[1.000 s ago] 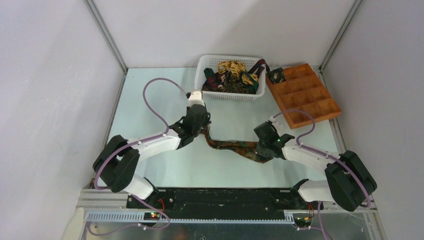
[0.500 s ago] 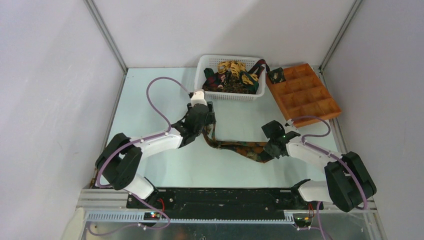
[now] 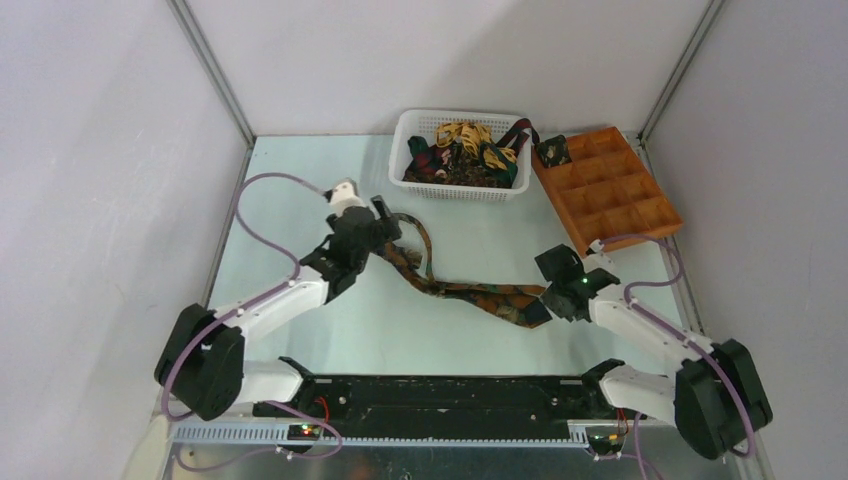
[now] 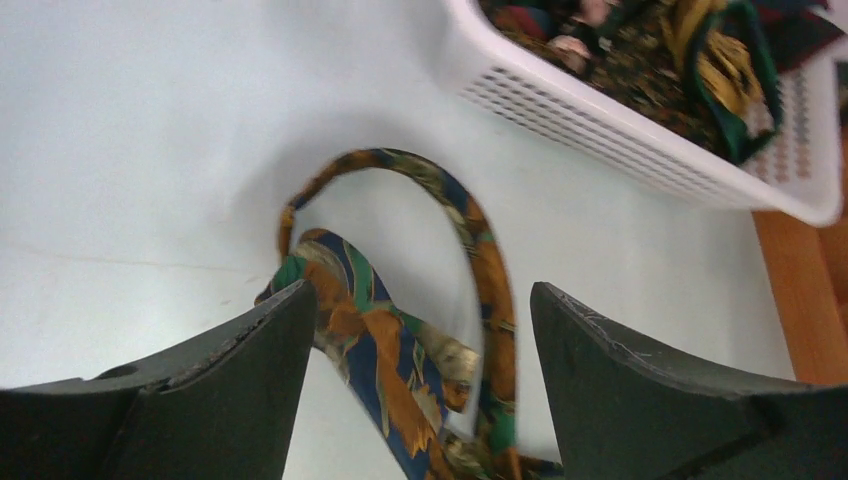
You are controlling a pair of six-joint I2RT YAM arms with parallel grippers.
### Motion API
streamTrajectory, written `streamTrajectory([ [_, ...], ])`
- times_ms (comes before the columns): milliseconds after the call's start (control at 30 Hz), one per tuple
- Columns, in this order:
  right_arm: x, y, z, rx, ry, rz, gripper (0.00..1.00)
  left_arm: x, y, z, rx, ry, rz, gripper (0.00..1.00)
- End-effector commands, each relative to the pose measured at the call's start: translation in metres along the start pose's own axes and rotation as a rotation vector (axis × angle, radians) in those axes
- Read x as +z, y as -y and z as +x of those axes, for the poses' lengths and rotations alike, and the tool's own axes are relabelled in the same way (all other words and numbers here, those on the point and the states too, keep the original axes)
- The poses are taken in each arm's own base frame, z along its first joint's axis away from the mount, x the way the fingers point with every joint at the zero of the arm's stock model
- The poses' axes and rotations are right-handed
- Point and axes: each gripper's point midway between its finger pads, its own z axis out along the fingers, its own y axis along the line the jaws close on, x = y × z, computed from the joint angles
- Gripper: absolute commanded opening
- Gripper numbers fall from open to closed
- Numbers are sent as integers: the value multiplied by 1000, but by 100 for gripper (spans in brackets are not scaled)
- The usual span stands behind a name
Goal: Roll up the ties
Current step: Flatten out the tie at the center of the board.
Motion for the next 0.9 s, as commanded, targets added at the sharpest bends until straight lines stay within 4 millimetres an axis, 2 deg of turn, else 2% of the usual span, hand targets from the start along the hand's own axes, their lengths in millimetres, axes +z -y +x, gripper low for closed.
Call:
streamTrajectory([
  [0, -15, 0, -20, -12, 97, -43, 0, 0, -29, 7, -160, -25, -40, 84],
  [133, -23, -14, -18, -44, 96, -125, 0, 5, -44, 17, -210, -44, -96, 81],
  [267, -27, -31, -6, -82, 50, -195, 0, 7, -52, 22, -237, -51, -115, 78],
  [367, -26, -42, 6, -110, 13, -229, 0, 5, -54, 15, -233, -36, -112, 78],
  [500, -20, -47, 27, -145, -43, -223, 0, 4, -57, 4, -223, -9, -121, 78],
  [600, -18, -51, 39, -170, -71, -228, 0, 3, -61, -4, -223, 12, -135, 82],
  [767, -9, -58, 50, -199, -106, -234, 0, 7, -74, -11, -245, 18, -157, 85],
  [867, -7, -58, 51, -205, -114, -234, 8, 7, -79, -14, -251, 26, -161, 85],
])
